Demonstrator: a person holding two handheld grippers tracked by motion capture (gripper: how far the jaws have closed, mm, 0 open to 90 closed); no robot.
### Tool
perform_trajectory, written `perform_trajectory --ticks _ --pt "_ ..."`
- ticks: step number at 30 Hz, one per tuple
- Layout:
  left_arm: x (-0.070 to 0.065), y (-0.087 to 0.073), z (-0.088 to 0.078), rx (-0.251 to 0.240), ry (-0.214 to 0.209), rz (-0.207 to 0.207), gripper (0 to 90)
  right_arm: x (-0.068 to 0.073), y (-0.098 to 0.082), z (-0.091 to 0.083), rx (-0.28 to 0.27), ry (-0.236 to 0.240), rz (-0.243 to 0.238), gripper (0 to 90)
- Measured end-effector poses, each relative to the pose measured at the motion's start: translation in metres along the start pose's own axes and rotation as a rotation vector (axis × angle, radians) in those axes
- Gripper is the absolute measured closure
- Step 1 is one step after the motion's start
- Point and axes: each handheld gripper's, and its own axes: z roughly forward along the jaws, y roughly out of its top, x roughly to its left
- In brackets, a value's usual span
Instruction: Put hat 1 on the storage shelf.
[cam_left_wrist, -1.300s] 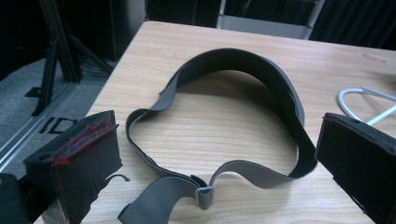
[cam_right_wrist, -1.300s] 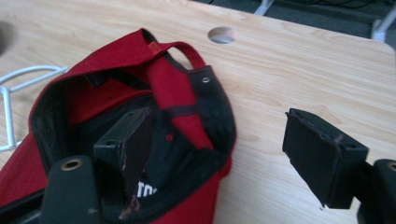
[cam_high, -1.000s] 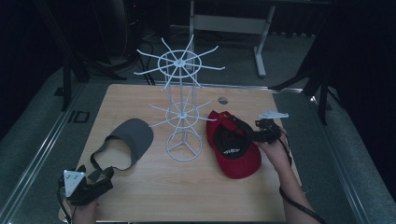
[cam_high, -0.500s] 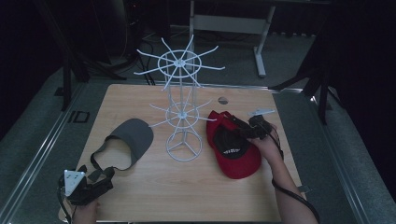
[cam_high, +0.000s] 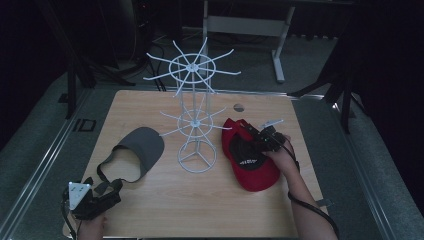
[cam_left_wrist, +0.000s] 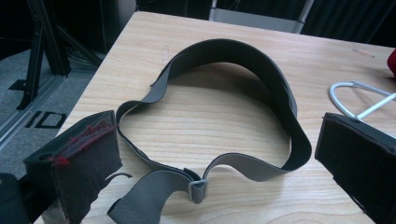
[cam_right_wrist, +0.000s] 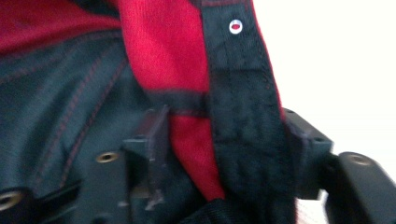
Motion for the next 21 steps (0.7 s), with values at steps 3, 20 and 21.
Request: perform_trajectory --ticks 3,20,21 --pt "0.0 0.0 0.0 0.002 -0.001 0.001 0.2 -0.001 -0.002 0.0 -0.009 0.002 -0.003 53.5" --pt "0.002 0.0 0.0 0.002 0.008 -0.012 0.2 0.001 -0.006 -0.019 -0.04 0.053 -0.023 86.1" --pt "0.002 0.0 0.0 0.003 0.007 -0.012 0.2 0.001 -0.006 -0.022 -0.047 0.052 -0.022 86.1"
